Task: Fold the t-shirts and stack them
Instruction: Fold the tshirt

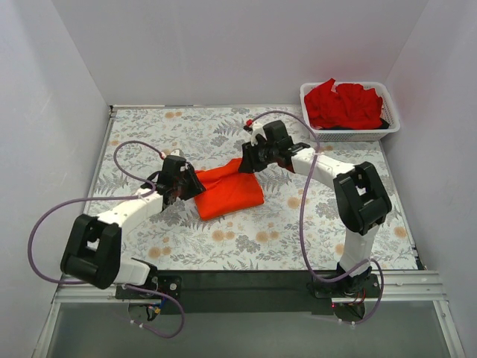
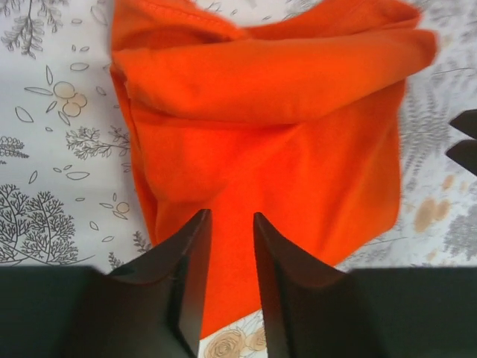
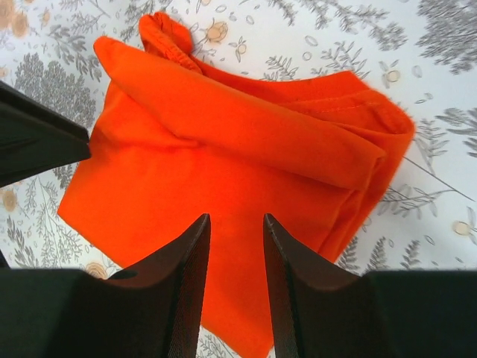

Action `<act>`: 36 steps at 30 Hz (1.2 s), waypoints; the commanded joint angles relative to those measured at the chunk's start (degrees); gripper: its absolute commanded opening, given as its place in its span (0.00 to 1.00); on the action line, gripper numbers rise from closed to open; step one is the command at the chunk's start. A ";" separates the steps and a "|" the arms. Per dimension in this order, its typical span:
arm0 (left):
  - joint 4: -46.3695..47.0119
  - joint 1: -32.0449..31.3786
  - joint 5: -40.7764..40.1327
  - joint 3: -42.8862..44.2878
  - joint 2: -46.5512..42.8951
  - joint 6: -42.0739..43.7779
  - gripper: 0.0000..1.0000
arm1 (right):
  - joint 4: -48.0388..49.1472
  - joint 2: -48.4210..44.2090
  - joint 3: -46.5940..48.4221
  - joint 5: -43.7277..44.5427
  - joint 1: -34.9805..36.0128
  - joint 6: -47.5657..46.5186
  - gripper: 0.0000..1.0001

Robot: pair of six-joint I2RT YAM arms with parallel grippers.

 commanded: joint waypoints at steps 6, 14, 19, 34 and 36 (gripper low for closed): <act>-2.28 0.08 -1.16 12.99 13.50 2.43 0.21 | 4.42 9.44 6.02 -6.33 -0.37 -0.89 0.40; -3.34 2.18 -7.31 20.04 21.32 3.13 0.20 | 7.23 15.86 11.39 -4.83 -3.96 4.29 0.40; -3.34 4.12 -8.11 23.46 27.39 3.48 0.23 | 12.32 17.45 11.22 -7.38 -8.10 10.71 0.40; -0.53 4.82 -1.96 15.49 6.40 0.33 0.60 | 22.70 8.12 4.80 -15.64 -6.79 22.22 0.42; 1.84 4.74 -3.44 11.11 3.41 -1.61 0.56 | 24.45 9.44 6.73 -16.87 -5.38 24.06 0.43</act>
